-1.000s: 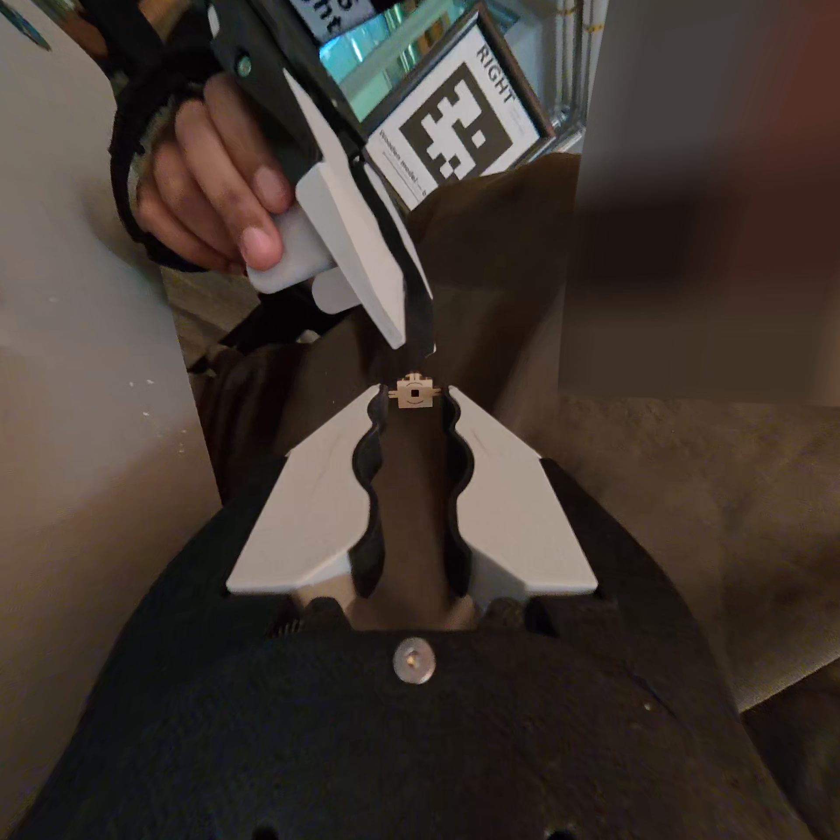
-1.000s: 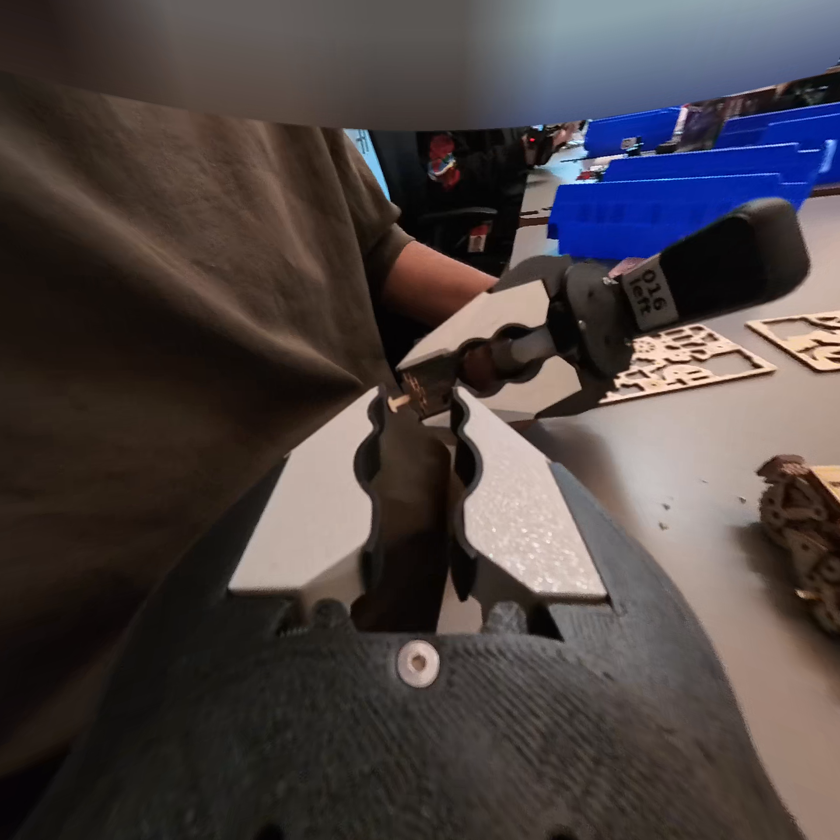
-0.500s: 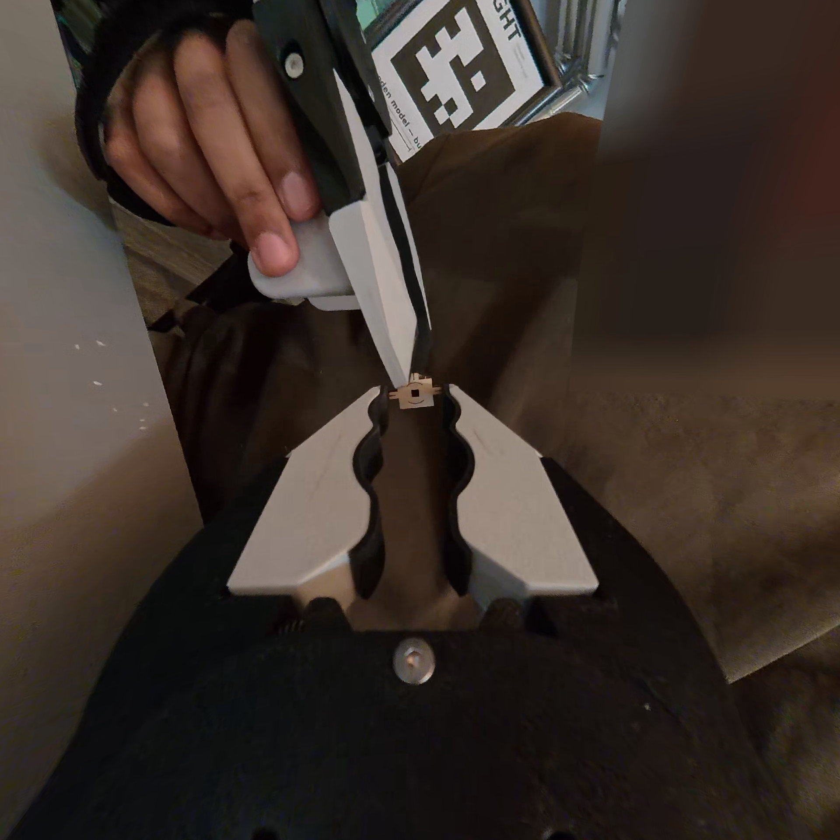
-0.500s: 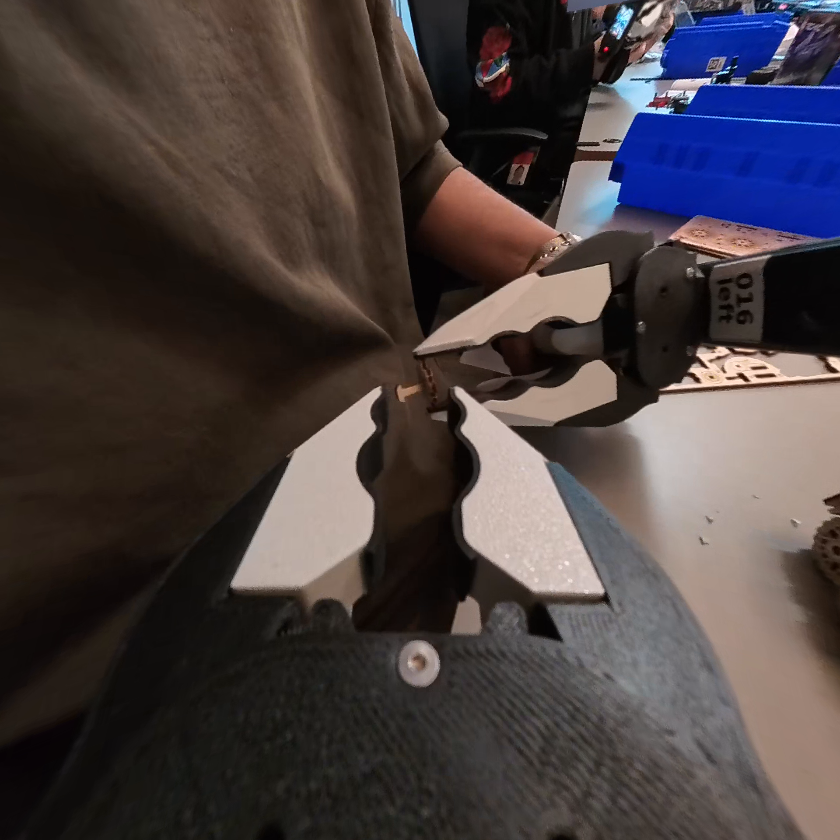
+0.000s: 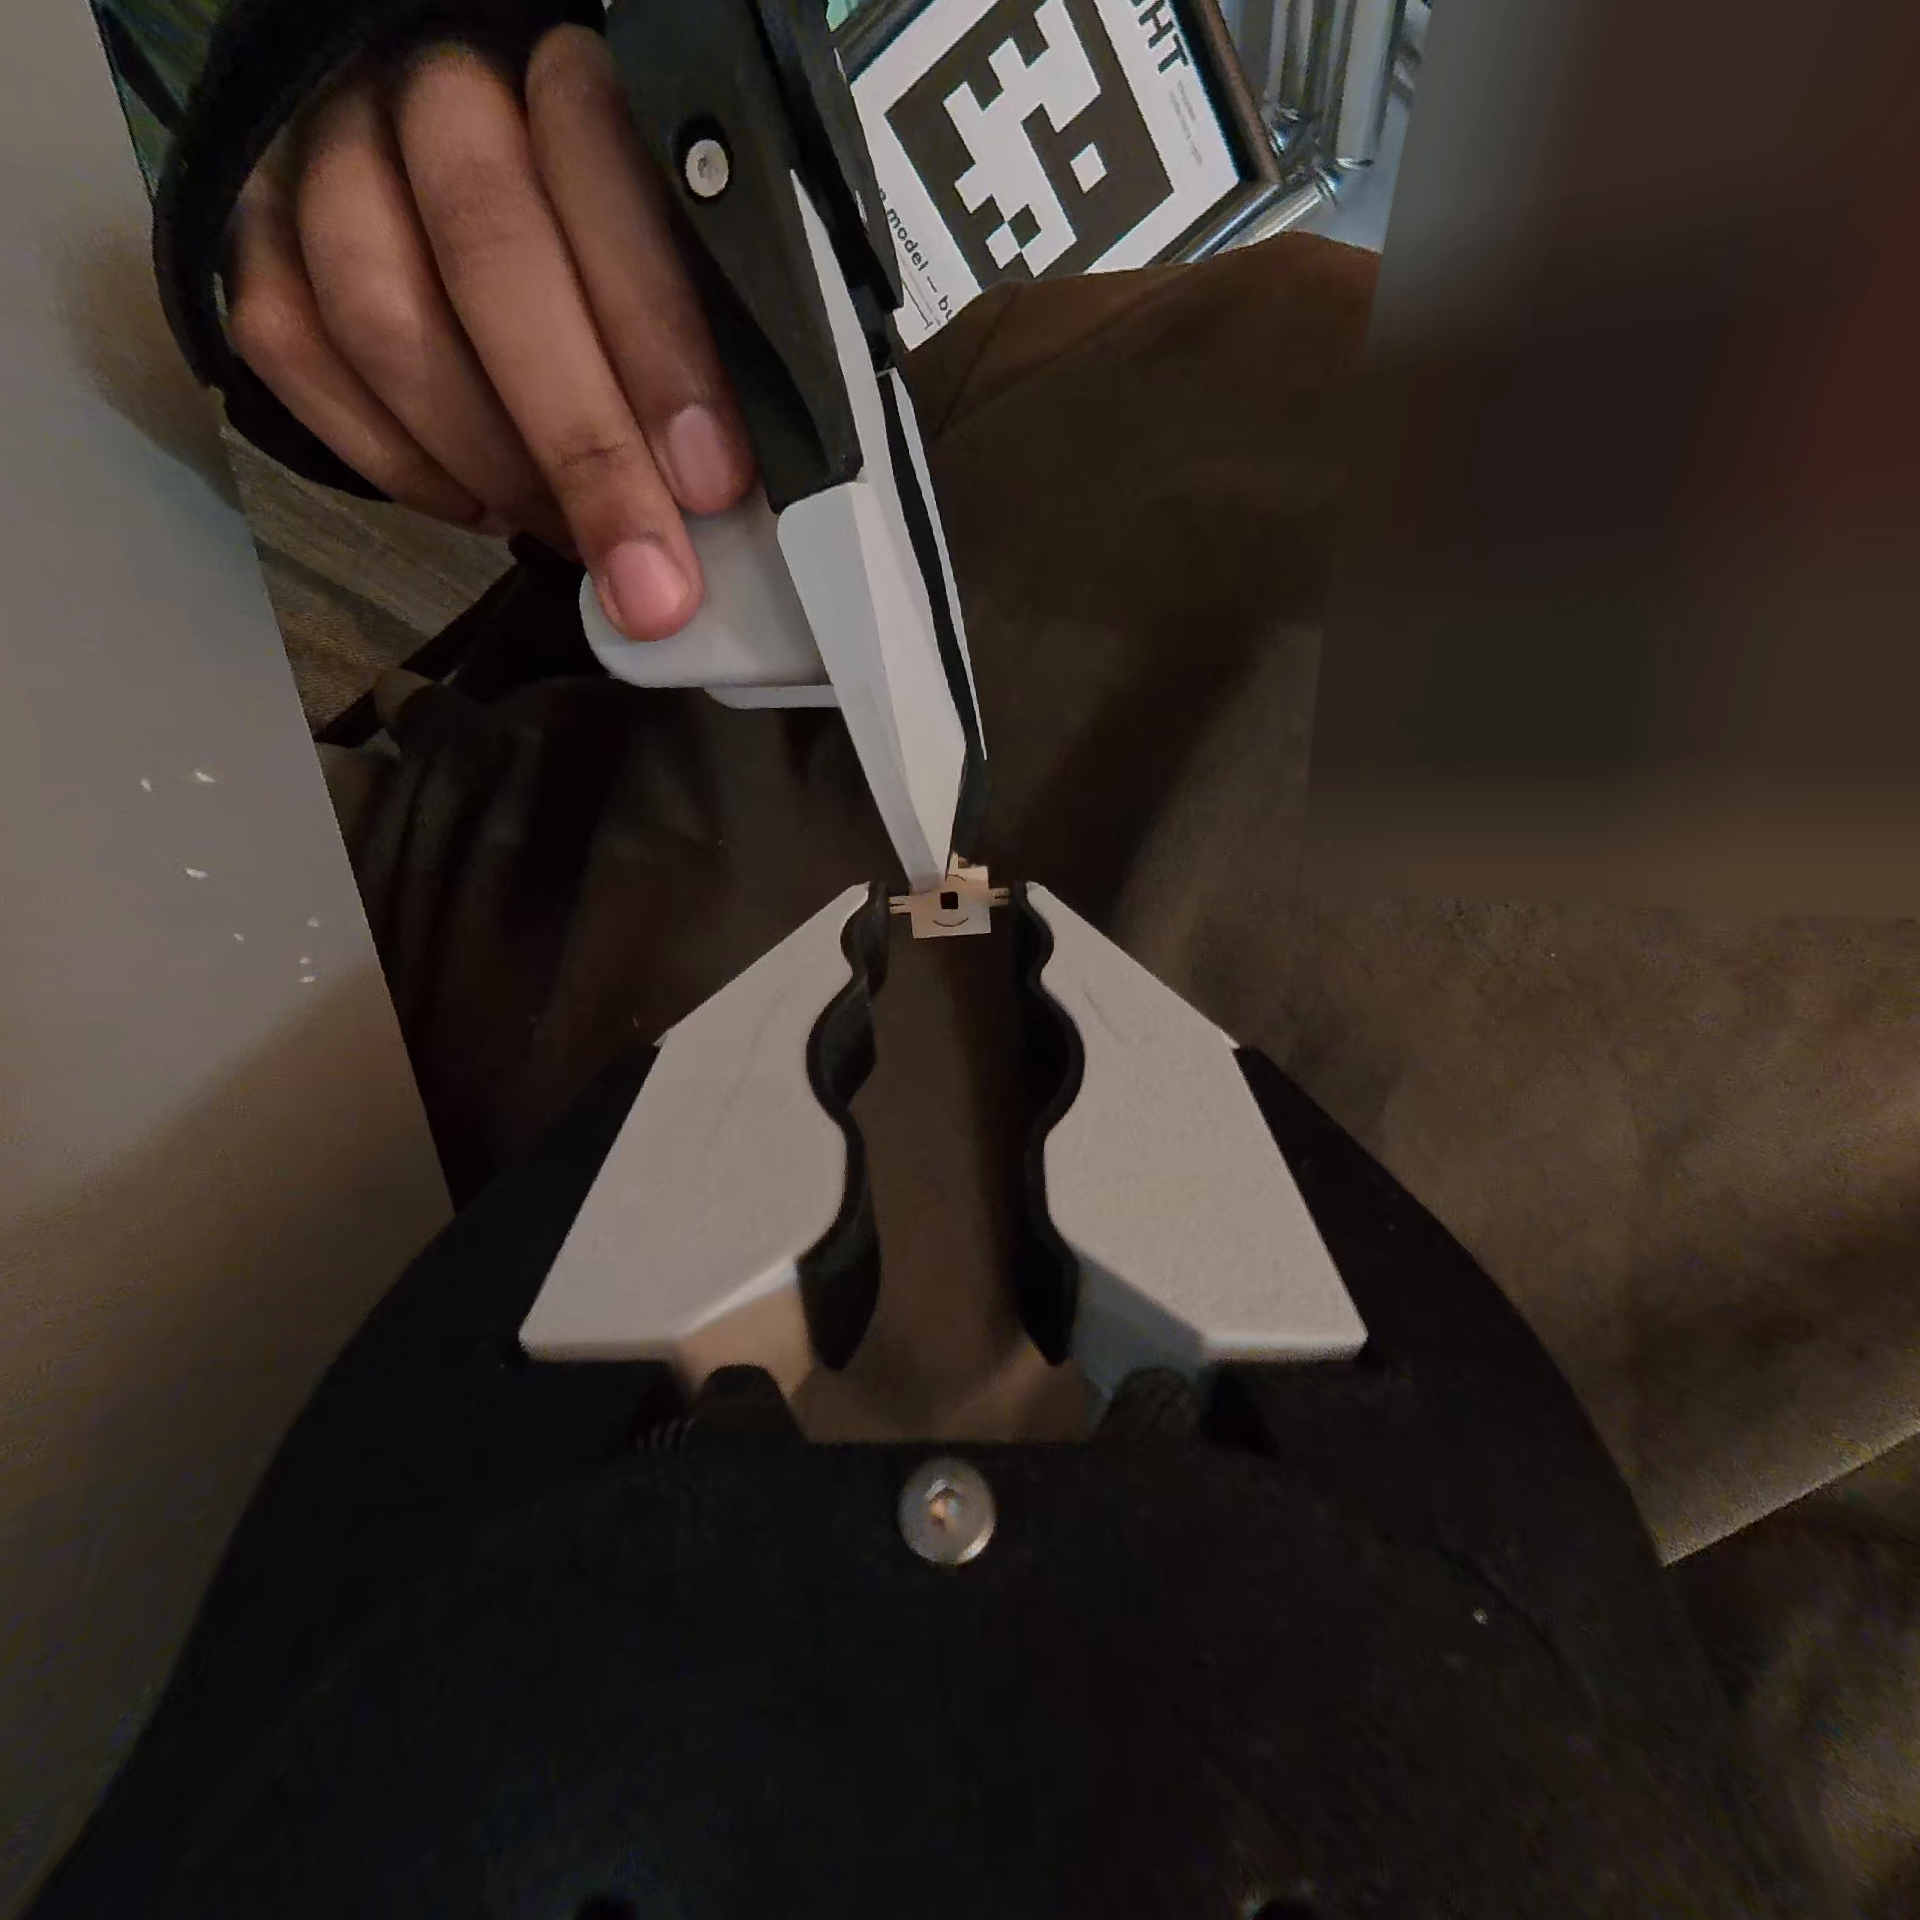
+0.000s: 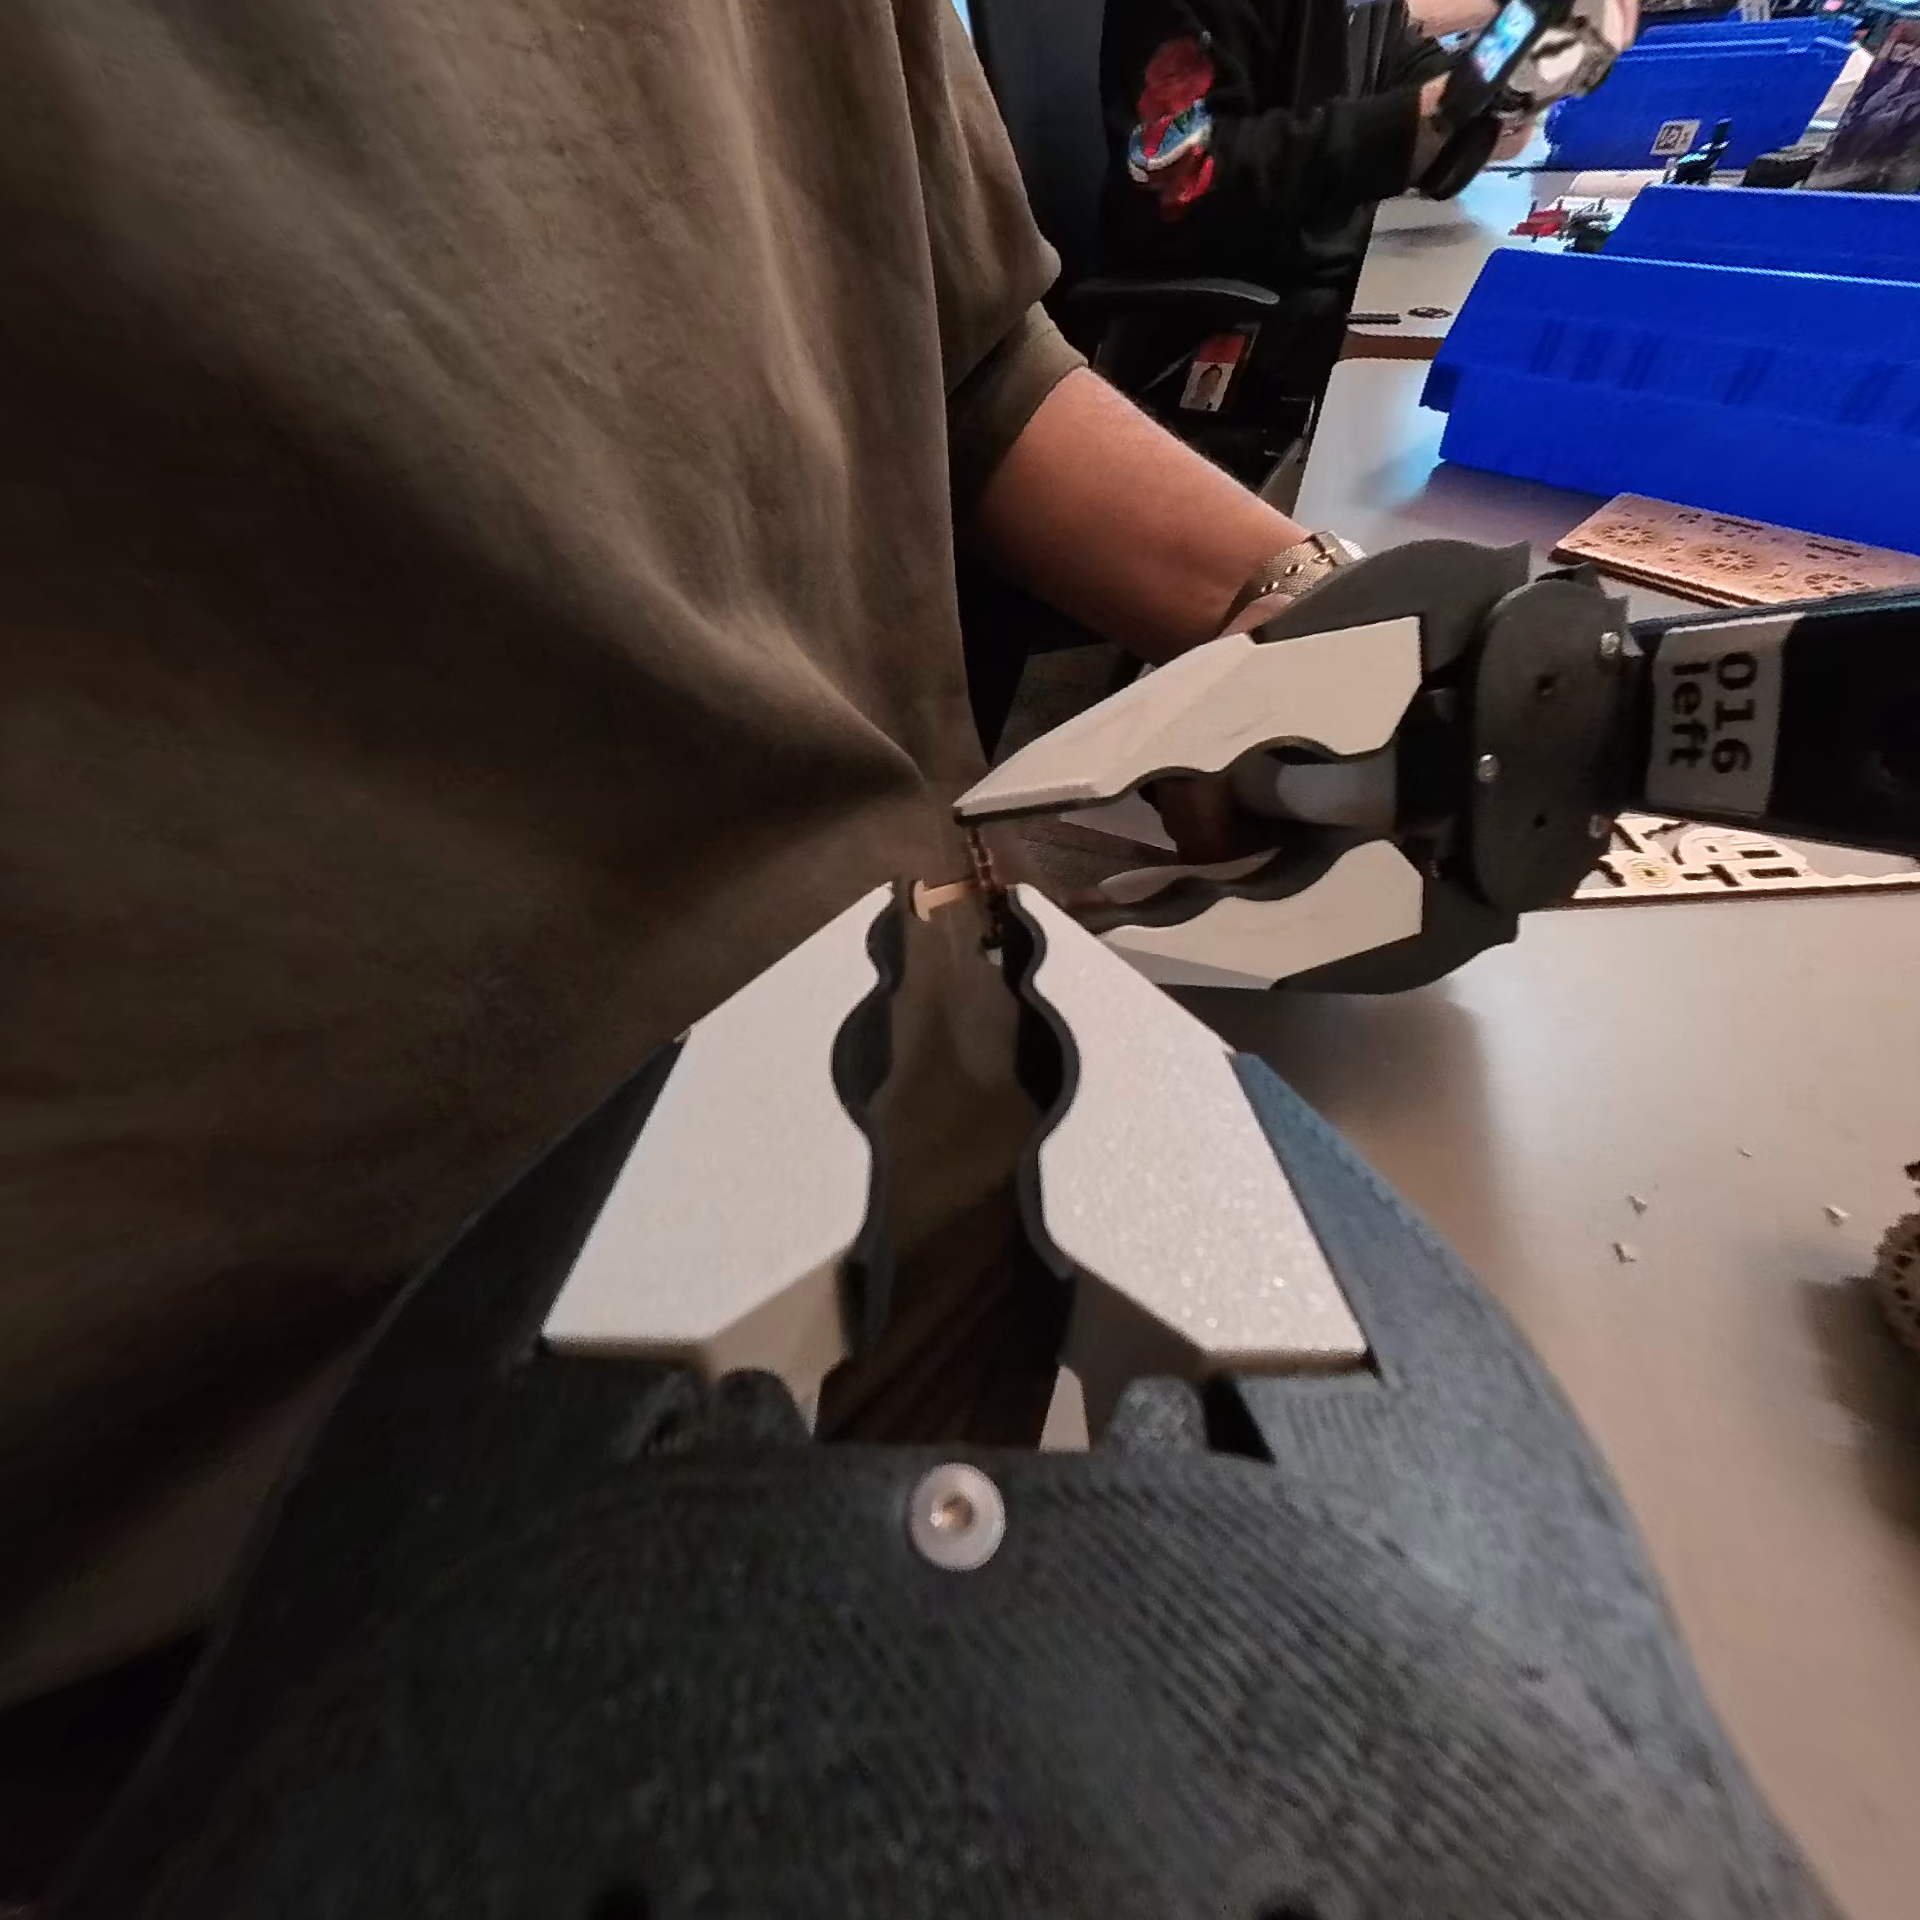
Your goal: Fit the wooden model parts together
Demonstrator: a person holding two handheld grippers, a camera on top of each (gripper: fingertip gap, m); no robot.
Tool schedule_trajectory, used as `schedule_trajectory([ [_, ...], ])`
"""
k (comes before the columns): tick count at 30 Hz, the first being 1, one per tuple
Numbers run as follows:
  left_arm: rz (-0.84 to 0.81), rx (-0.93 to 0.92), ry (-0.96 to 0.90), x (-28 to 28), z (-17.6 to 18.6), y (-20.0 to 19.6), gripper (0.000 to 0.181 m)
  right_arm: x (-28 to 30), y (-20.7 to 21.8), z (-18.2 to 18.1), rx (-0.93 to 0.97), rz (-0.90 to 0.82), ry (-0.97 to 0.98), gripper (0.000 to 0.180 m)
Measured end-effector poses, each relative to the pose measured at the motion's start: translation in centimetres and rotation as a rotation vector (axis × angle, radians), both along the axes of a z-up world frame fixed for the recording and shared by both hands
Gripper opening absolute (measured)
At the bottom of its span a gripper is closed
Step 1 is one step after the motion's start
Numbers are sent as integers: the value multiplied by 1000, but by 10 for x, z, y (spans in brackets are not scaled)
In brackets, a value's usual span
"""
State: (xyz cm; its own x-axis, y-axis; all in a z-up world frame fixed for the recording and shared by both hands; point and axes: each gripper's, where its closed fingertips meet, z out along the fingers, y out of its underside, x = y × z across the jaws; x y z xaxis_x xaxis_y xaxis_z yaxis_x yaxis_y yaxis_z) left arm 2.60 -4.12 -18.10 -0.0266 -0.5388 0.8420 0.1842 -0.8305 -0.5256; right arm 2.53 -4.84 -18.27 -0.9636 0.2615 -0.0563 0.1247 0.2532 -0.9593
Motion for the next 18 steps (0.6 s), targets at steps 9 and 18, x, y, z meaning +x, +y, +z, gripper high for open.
schedule_trajectory([
  [9, 64, -25, -25, -7, 1, 11, 20, -6, 4, 2, 10, -46, 20, 16],
  [18, 143, -31, -76, -22, 8, 20, 20, -26, 26, 8, -27, -187, 43, 28],
])
